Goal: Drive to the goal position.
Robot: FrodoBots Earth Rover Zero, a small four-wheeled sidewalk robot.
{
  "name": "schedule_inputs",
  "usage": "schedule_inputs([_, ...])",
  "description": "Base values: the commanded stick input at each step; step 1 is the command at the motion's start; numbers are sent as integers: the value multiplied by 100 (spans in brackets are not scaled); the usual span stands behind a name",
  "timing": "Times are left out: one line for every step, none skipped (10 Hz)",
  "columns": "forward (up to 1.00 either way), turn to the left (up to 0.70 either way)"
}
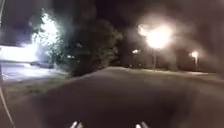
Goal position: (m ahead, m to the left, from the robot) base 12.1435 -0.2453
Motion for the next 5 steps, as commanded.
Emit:
schedule_inputs([50, 0])
schedule_inputs([50, 0])
schedule_inputs([50, 0])
schedule_inputs([50, 0])
schedule_inputs([50, 0])
